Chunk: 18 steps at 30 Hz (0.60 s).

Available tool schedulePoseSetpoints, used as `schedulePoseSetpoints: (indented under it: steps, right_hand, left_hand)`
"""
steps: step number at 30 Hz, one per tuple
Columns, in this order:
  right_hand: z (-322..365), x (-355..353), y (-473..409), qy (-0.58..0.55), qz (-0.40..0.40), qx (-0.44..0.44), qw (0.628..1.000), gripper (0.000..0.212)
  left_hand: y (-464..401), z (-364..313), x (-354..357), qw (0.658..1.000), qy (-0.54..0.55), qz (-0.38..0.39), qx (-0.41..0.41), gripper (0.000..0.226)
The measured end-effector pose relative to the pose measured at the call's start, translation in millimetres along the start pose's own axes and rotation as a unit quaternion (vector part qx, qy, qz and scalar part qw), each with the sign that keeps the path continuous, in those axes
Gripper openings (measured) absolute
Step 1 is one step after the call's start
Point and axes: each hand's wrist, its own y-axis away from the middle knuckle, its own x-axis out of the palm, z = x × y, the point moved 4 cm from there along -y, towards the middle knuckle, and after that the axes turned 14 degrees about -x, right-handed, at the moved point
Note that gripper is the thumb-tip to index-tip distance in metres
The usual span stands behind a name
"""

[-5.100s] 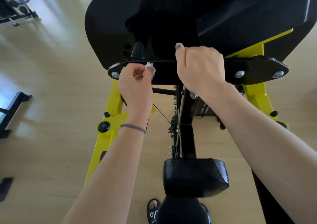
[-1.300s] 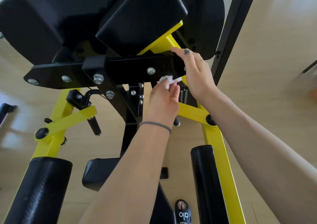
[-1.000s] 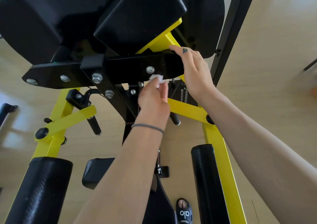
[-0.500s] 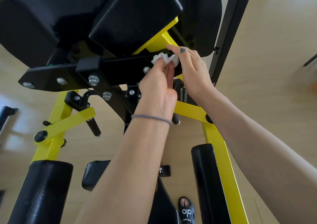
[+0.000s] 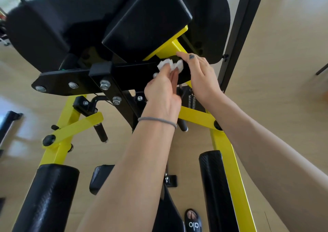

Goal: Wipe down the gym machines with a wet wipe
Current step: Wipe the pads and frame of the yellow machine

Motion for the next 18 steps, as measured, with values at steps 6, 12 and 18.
schedulePoseSetpoints:
  steps: [6,12,18]
  right_hand:
    - [4.0,-0.7,1.1,0.003,0.002,0.003,1.000,0.046]
    - [4.7,0.4,1.4,0.010,-0.007,0.014,1.000,0.046]
    - [11.0,1.7,3.0,0.021,-0.012,0.023,0.999,0.047]
  left_hand:
    - [-2.2,5.0,-17.6,1.000,-0.008,-0.015,-0.024,0.028]
    - [19.3,-13.6,5.0,0.998,-0.019,-0.003,0.054,0.029]
    - [17.2,-13.6,-2.0,0.998,-0.019,-0.031,0.061,0.036]
